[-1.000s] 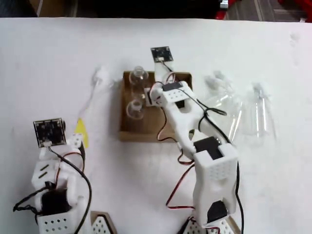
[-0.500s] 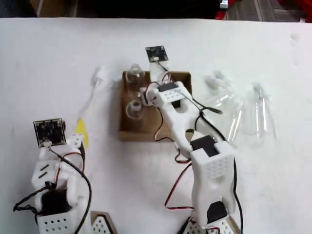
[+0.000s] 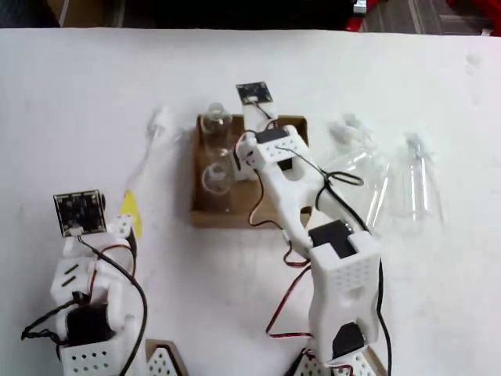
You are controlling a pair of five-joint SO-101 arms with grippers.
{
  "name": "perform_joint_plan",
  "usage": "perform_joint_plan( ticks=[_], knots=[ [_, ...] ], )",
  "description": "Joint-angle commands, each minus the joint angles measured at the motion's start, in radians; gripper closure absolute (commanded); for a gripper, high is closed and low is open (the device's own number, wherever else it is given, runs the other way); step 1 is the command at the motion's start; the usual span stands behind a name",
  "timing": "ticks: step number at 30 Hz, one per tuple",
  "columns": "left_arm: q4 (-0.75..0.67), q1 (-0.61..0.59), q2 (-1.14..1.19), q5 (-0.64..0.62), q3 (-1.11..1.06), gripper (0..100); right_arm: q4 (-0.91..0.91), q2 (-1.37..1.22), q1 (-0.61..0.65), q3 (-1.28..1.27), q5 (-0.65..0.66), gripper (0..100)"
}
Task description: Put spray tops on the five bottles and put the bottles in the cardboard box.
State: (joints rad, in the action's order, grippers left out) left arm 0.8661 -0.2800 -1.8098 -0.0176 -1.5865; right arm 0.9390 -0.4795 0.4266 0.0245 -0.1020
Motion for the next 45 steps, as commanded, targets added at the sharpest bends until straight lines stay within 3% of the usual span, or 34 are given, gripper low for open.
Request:
perform_joint_plan(
  ticks=[1, 7, 23, 34, 36, 41, 43, 45],
  knots=[
    [-0.017, 0.013, -0.012, 0.002, 0.008, 84, 0.024, 0.038, 0.042, 0.008, 0.015, 98.2],
    [-0.017, 0.012, -0.012, 0.002, 0.008, 84, 0.033, 0.039, 0.053, 0.015, 0.011, 98.2],
    [-0.017, 0.012, -0.012, 0.002, 0.006, 84, 0.108, 0.226, -0.186, 0.052, 0.017, 98.1],
    [-0.017, 0.012, -0.012, 0.002, 0.006, 84, 0.232, 0.618, -0.492, 0.104, 0.02, 98.1],
    [-0.017, 0.012, -0.012, 0.002, 0.006, 84, 0.232, 0.634, -0.549, 0.089, 0.1, 98.0],
    [-0.02, 0.012, -0.012, 0.002, 0.0, 84, 0.229, 0.611, -0.671, 0.057, 0.529, 98.0],
    [-0.025, 0.012, -0.012, 0.011, -0.005, 84, 0.232, 0.587, -0.704, 0.057, 0.546, 98.0],
    [-0.025, 0.013, -0.012, 0.034, -0.005, 84, 0.234, 0.562, -0.733, 0.061, 0.459, 98.0]
  ],
)
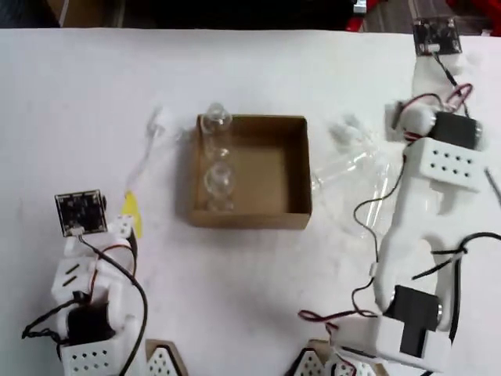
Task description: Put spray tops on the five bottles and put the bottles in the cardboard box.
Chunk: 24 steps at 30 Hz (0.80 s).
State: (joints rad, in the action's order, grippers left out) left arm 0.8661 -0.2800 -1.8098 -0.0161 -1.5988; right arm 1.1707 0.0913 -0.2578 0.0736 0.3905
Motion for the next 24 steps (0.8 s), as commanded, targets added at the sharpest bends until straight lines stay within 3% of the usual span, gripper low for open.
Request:
perform_joint_plan(
  ticks=[1, 6, 14, 20, 24],
  knots=[
    [-0.025, 0.013, -0.012, 0.035, 0.006, 84, 0.001, -0.022, -0.058, 0.014, -0.089, 98.0],
    [-0.025, 0.013, -0.012, 0.034, 0.006, 84, -0.001, -0.108, -0.012, 0.014, -0.281, 97.4],
    [-0.021, 0.013, -0.012, 0.04, 0.003, 84, -0.002, -0.265, 0.097, 0.077, -0.669, 83.0],
    [-0.02, 0.013, -0.012, 0.04, 0.003, 84, 0.008, -0.46, 0.053, 0.253, -0.818, 83.0],
    [-0.023, 0.013, -0.012, 0.04, 0.003, 84, 0.108, -0.556, 0.053, 0.371, -0.899, 83.0]
  ],
)
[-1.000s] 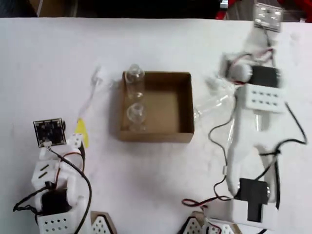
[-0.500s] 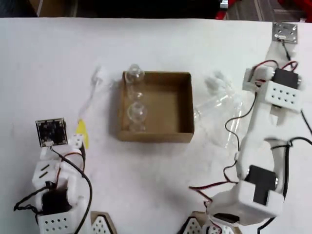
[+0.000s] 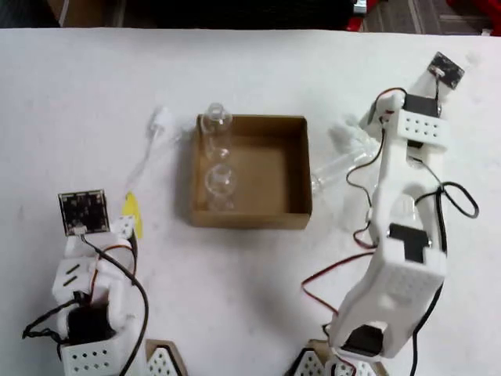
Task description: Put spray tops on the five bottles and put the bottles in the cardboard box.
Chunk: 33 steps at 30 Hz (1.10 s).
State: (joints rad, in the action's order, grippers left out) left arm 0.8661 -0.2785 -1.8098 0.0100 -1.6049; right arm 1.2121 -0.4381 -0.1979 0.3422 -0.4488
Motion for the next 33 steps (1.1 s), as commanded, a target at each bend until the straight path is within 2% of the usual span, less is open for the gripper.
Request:
perform_joint_plan(
  ticks=[1, 9, 21, 27, 33],
  knots=[
    [-0.023, 0.013, -0.012, 0.014, 0.009, 84, 0.099, -0.041, 0.004, 0.132, -0.084, 83.0],
    [-0.021, 0.012, -0.012, 0.014, 0.009, 84, 0.15, -0.147, 0.024, 0.272, -0.129, 83.0],
    [-0.02, 0.016, -0.012, 0.014, 0.009, 84, 0.113, -0.231, 0.022, 0.281, -0.13, 83.4],
    [-0.021, 0.018, -0.012, 0.014, 0.009, 84, 0.105, -0.237, 0.021, 0.282, -0.129, 93.8],
    [-0.021, 0.018, -0.012, 0.014, 0.009, 84, 0.074, -0.282, 0.021, 0.285, -0.129, 88.3]
  ],
)
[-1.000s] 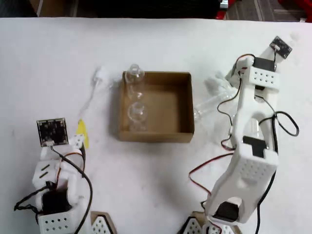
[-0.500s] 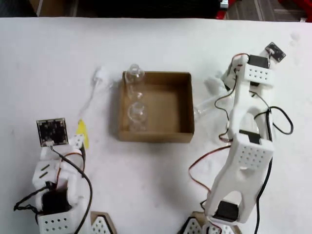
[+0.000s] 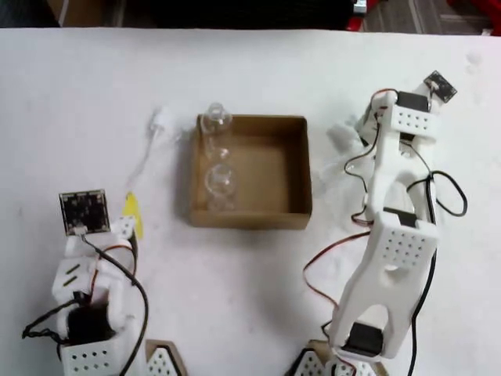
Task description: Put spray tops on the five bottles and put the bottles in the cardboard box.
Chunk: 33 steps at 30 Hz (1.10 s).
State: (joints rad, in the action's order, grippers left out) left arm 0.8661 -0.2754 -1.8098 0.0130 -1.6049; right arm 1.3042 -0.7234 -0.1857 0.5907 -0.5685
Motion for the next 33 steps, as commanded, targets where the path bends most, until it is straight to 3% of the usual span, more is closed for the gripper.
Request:
perform_joint_plan(
  ticks=[1, 18, 25, 31, 33],
  knots=[
    [-0.021, 0.015, -0.012, 0.011, 0.009, 84, -0.016, -0.001, 0.007, 0.037, -0.009, 88.3],
    [-0.023, 0.015, -0.012, 0.011, 0.009, 84, 0.036, 0.004, 0.007, 0.035, -0.009, 87.8],
    [-0.023, 0.015, -0.012, 0.011, 0.009, 84, 0.042, 0.004, 0.013, 0.037, -0.011, 79.7],
    [-0.023, 0.015, -0.012, 0.011, 0.009, 84, 0.041, 0.005, 0.005, 0.037, -0.011, 80.3],
    [-0.023, 0.015, -0.012, 0.011, 0.009, 84, 0.041, 0.002, 0.005, 0.037, -0.011, 85.8]
  ],
)
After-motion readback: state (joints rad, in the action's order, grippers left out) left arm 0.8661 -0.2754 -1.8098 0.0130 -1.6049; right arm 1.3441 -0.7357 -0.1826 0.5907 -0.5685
